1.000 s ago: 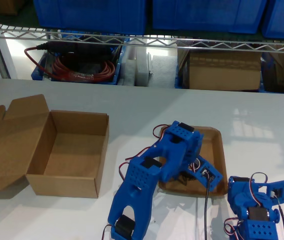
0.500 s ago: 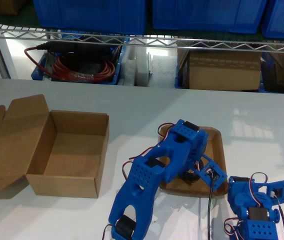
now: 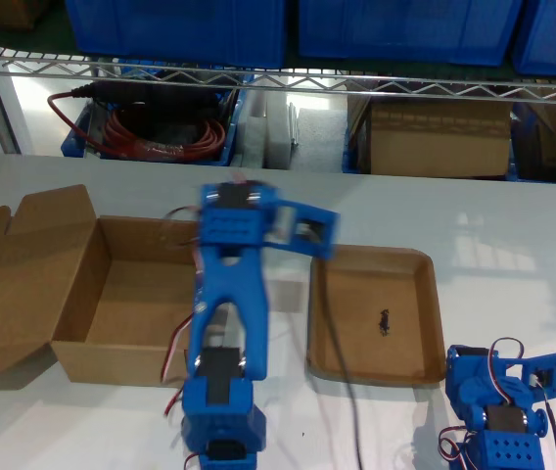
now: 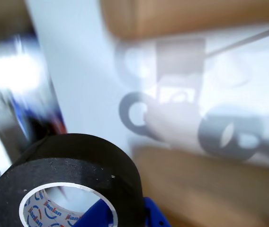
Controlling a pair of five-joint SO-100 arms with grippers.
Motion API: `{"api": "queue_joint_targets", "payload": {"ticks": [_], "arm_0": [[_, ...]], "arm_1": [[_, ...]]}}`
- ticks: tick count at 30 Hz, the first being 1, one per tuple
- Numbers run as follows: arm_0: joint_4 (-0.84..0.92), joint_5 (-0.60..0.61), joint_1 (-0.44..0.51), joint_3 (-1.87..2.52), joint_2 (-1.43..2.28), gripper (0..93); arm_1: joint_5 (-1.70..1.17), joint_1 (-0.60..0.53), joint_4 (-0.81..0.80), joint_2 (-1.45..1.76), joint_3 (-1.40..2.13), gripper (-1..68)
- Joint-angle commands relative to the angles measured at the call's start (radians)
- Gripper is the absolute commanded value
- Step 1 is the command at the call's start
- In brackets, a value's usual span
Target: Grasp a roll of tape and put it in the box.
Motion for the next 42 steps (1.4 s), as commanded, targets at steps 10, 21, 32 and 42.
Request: {"api": "queue_joint_targets", "payload": {"ticks": [10, 21, 32, 42], "arm_0": [[0.051, -0.012, -0.394, 0.046, -0.006, -0.1], [0.032, -0.014, -0.414, 0.052, -0.060, 25.7], [0.028, -0.003, -0.385, 0.044, -0.046, 29.4], [-0.483, -0.221, 0.000, 0.701, 0.525, 0.0]], "arm_1": [[0.003, -0.003, -0.005, 0.006, 0.014, 0.3], [0.003, -0.003, -0.005, 0.006, 0.014, 0.3], [0.003, -0.003, -0.005, 0.006, 0.014, 0.3], [0.003, -0.003, -0.005, 0.006, 0.014, 0.3]]}}
